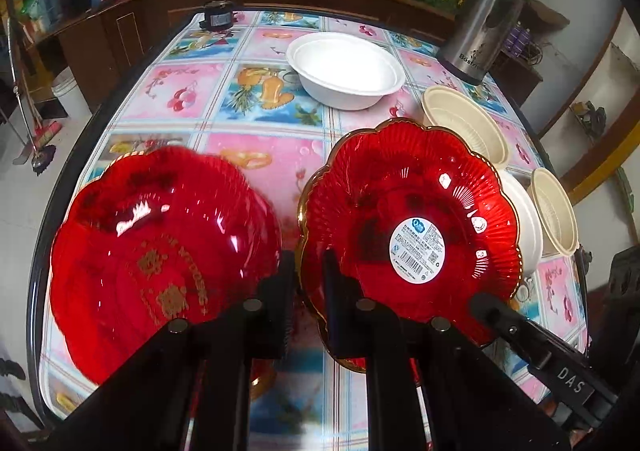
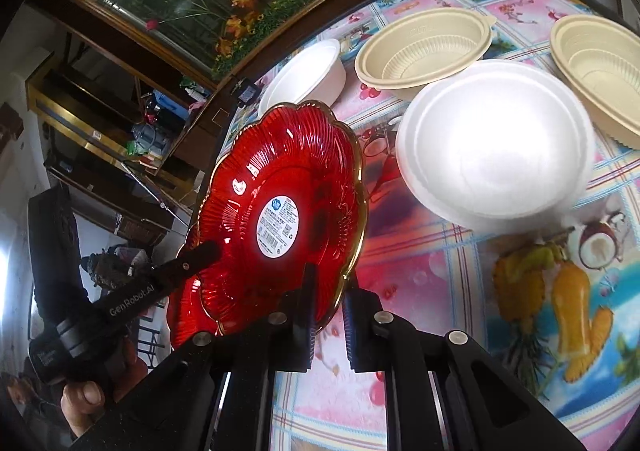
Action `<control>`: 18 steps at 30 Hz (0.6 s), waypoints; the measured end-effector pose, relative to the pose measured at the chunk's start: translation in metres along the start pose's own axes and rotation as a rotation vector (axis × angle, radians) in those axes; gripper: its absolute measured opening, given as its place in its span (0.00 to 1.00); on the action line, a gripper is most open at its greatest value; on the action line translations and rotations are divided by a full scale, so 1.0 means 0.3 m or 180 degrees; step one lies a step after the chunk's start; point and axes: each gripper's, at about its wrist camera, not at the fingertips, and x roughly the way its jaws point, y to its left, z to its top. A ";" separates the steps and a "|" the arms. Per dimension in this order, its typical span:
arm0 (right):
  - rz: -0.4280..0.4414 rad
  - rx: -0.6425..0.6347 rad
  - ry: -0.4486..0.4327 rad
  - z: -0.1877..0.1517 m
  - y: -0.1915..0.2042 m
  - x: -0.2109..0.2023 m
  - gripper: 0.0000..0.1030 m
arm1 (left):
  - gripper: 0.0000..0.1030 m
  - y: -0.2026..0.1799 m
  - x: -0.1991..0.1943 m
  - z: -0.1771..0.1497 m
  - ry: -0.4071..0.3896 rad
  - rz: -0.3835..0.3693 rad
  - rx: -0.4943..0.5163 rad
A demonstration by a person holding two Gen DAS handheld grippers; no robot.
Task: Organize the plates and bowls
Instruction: 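Lift the stickered red plate and carry it over the other red plate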
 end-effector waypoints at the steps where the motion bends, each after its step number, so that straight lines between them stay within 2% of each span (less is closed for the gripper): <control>1: 0.0005 -0.0018 0.0003 -0.008 0.001 -0.007 0.11 | 0.10 0.002 -0.006 -0.012 -0.0016 -0.0005 -0.0018; 10: 0.0020 -0.0167 0.0012 -0.035 0.027 -0.021 0.11 | 0.10 0.018 -0.074 -0.085 -0.0230 0.0070 -0.0102; 18: 0.0059 -0.0374 -0.0003 -0.035 0.121 -0.010 0.11 | 0.11 0.086 -0.145 -0.103 -0.0456 0.0192 -0.0233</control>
